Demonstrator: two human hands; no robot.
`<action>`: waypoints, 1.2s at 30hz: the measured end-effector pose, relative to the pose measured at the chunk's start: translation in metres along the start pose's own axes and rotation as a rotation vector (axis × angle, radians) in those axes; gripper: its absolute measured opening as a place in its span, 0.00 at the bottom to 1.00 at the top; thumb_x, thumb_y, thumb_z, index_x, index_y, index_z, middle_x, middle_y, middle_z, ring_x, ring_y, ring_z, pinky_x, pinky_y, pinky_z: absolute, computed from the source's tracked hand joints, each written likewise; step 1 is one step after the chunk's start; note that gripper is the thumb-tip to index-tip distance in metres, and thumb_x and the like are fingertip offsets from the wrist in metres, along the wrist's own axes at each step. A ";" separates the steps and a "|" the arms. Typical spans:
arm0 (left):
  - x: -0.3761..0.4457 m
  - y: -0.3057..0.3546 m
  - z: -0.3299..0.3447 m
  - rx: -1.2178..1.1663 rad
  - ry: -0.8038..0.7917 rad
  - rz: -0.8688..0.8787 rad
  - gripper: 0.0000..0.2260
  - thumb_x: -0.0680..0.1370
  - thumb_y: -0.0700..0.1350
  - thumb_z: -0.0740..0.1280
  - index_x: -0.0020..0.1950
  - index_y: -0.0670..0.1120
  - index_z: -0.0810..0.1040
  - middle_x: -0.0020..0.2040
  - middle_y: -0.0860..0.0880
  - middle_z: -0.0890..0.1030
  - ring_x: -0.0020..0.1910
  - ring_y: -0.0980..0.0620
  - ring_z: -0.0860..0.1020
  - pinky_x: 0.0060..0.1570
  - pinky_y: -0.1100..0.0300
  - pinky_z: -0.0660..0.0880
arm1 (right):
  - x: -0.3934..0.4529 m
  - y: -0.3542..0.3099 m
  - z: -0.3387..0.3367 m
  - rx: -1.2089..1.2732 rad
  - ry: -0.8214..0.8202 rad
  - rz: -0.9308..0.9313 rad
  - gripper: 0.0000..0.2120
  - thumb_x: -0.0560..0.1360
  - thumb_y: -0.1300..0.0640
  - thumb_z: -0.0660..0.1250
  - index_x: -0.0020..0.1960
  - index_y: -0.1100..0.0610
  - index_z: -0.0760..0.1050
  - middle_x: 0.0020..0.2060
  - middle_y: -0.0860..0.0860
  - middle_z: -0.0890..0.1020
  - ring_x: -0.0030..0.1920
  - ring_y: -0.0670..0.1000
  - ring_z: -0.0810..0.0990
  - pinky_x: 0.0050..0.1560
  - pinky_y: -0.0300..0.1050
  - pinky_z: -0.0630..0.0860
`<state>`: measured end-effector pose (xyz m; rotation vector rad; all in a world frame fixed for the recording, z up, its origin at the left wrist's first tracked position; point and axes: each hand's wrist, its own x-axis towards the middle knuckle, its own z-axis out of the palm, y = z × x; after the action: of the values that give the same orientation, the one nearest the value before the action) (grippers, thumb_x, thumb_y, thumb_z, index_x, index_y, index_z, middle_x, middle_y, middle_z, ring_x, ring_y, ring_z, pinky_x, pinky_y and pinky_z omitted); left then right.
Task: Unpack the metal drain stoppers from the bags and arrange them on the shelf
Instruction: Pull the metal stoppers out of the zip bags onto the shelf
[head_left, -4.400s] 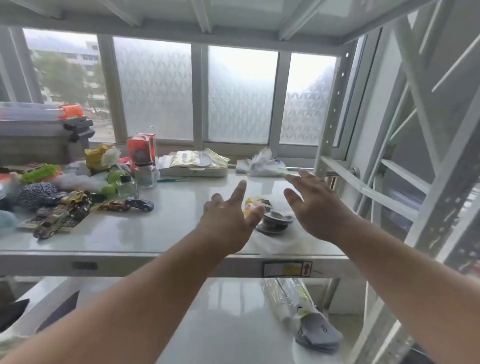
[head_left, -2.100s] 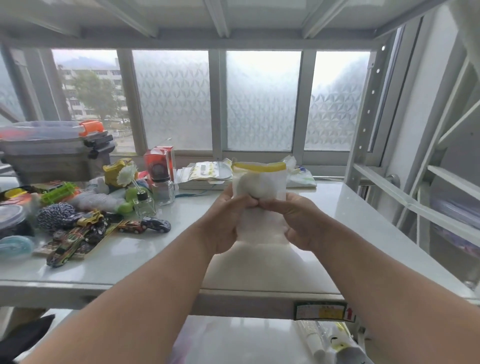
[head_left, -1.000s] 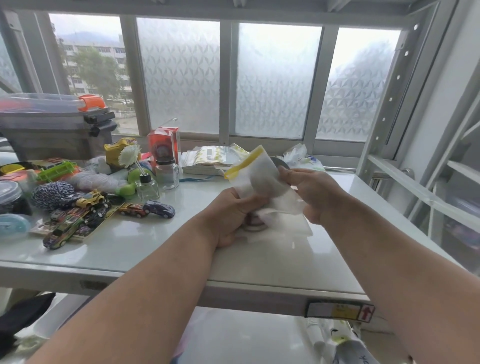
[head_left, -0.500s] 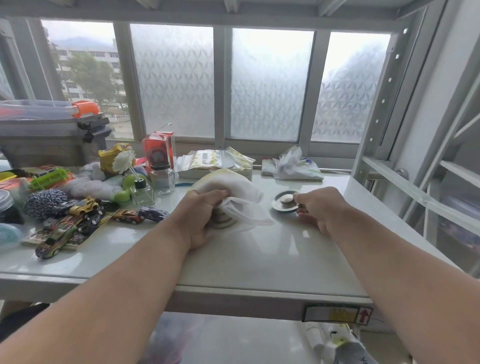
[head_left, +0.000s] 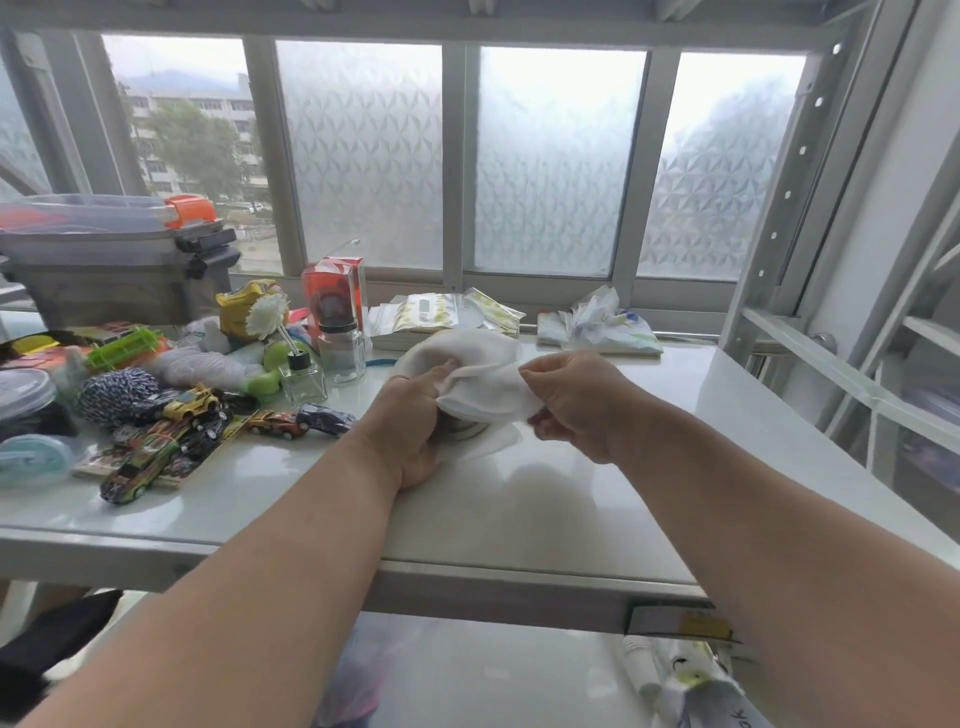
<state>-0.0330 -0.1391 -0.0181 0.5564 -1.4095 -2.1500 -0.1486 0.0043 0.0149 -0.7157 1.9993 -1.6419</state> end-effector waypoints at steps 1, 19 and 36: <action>-0.001 0.000 -0.001 0.011 0.021 0.023 0.12 0.86 0.38 0.65 0.65 0.40 0.84 0.47 0.37 0.87 0.37 0.43 0.88 0.32 0.50 0.85 | -0.002 -0.002 0.007 0.032 -0.034 0.003 0.06 0.79 0.59 0.72 0.45 0.59 0.84 0.37 0.60 0.77 0.26 0.51 0.72 0.24 0.39 0.71; -0.004 0.001 -0.008 0.159 0.206 0.103 0.14 0.77 0.49 0.75 0.59 0.43 0.85 0.56 0.38 0.88 0.53 0.36 0.88 0.54 0.29 0.85 | -0.016 0.023 -0.019 0.102 0.049 0.100 0.08 0.73 0.63 0.79 0.42 0.62 0.81 0.35 0.58 0.79 0.29 0.49 0.75 0.27 0.37 0.77; -0.001 -0.004 -0.012 0.145 0.140 0.118 0.15 0.78 0.49 0.77 0.62 0.43 0.86 0.55 0.39 0.88 0.48 0.38 0.87 0.45 0.39 0.87 | -0.023 0.025 -0.047 -0.442 0.332 0.014 0.08 0.71 0.54 0.82 0.40 0.56 0.84 0.35 0.54 0.85 0.33 0.53 0.82 0.37 0.45 0.79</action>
<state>-0.0257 -0.1455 -0.0264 0.6475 -1.4896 -1.8905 -0.1642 0.0581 -0.0002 -0.5994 2.6454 -1.3908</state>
